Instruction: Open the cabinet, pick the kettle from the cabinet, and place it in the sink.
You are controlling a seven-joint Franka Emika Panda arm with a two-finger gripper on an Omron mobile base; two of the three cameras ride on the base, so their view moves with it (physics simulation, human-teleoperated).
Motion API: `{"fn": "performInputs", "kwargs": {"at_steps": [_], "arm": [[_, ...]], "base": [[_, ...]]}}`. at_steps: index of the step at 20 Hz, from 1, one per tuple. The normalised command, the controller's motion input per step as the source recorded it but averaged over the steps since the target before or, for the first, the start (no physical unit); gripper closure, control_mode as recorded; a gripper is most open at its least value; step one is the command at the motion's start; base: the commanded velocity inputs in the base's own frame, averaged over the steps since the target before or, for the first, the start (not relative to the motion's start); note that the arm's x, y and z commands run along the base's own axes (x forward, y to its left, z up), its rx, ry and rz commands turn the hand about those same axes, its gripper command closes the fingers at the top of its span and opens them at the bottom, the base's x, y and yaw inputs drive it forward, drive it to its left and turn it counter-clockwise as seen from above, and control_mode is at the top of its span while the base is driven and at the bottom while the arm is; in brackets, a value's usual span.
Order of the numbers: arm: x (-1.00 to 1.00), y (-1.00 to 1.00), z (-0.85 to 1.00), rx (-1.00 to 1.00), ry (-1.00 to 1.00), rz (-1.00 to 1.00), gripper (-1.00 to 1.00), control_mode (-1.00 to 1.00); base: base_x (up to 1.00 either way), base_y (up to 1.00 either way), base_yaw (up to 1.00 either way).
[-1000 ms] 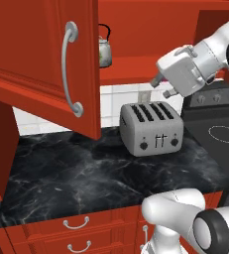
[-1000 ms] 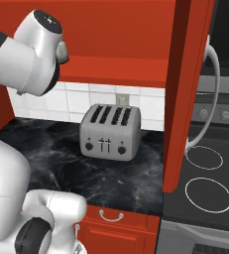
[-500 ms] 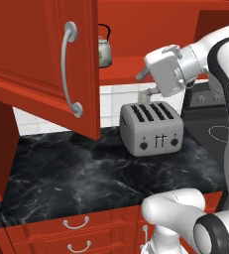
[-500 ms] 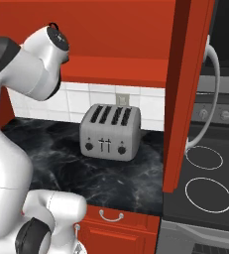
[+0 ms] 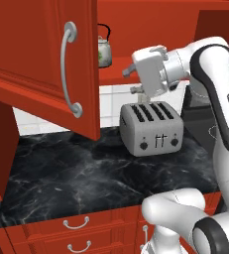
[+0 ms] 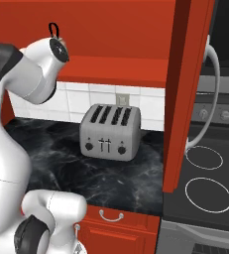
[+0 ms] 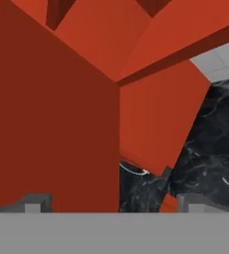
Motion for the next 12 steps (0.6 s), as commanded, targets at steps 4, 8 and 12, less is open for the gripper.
{"fn": "performInputs", "kwargs": {"at_steps": [4, 8, 12], "arm": [[0.1, 0.42, 0.01, 0.1, 0.0, 0.03, -1.0, -1.0], [0.08, 0.34, 0.05, 0.16, 0.01, 0.14, -1.0, -1.0], [0.08, 0.27, 0.07, 0.18, 0.0, 0.17, -1.0, -1.0]], "base": [[0.0, 0.0, 0.0], [0.0, 0.0, 0.0], [0.0, 0.0, 0.0]]}}
